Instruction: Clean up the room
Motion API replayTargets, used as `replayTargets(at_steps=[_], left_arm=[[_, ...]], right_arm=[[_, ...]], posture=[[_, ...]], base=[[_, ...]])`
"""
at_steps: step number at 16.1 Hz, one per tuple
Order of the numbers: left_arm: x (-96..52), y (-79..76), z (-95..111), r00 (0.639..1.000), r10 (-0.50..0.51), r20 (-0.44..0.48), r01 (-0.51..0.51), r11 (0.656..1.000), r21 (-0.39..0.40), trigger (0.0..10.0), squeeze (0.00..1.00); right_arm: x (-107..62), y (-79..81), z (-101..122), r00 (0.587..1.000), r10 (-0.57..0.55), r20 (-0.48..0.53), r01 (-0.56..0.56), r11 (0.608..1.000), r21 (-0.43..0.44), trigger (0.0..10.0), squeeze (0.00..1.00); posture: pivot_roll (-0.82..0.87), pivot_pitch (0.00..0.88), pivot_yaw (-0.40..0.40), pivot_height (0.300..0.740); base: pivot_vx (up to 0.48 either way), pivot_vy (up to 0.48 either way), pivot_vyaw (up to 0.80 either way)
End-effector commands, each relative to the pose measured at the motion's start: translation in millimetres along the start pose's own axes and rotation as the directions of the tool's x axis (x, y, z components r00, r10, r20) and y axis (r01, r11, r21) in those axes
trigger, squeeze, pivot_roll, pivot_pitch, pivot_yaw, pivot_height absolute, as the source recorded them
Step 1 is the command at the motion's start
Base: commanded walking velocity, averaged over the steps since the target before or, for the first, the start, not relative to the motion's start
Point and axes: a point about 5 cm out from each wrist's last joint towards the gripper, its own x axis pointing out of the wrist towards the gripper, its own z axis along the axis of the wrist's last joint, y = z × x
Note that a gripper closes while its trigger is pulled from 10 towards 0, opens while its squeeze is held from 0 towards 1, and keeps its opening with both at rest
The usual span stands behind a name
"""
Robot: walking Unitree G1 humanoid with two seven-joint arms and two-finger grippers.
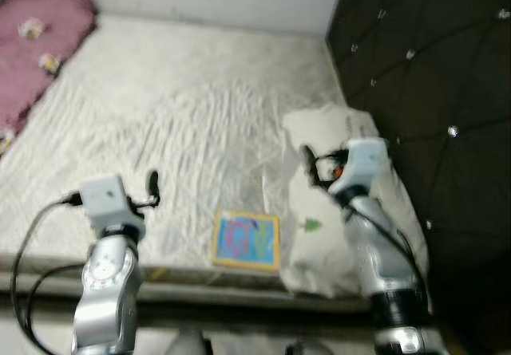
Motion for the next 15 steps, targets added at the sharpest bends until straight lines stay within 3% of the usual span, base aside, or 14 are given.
replayTargets(at_steps=[1,12,15], left_arm=[[-3.8,-8.8,-3.8,0.999,-0.049,-0.011,0.049,0.999,-0.023,10.0,0.0],[-1.4,-12.4,-0.2,0.996,-0.085,0.008,0.085,0.995,-0.061,10.0,0.0],[-1.4,-9.1,-2.5,0.997,-0.077,-0.007,0.076,0.996,-0.054,10.0,0.0]], right_arm=[[-2.1,-11.4,2.2,0.999,-0.034,-0.004,0.034,0.999,-0.009,10.0,0.0],[-3.6,-11.9,-1.2,0.999,-0.031,-0.028,0.03,0.999,-0.021,10.0,0.0],[-3.9,-10.5,-1.6,0.999,-0.019,-0.032,0.019,1.0,-0.023,10.0,0.0]], posture=[[-0.01,0.0,-0.038,0.74],[-0.02,0.0,-0.033,0.74],[-0.02,0.0,-0.033,0.74]], base=[[0.0,0.0,0.0],[0.0,0.469,-0.8],[0.0,0.472,0.0]])
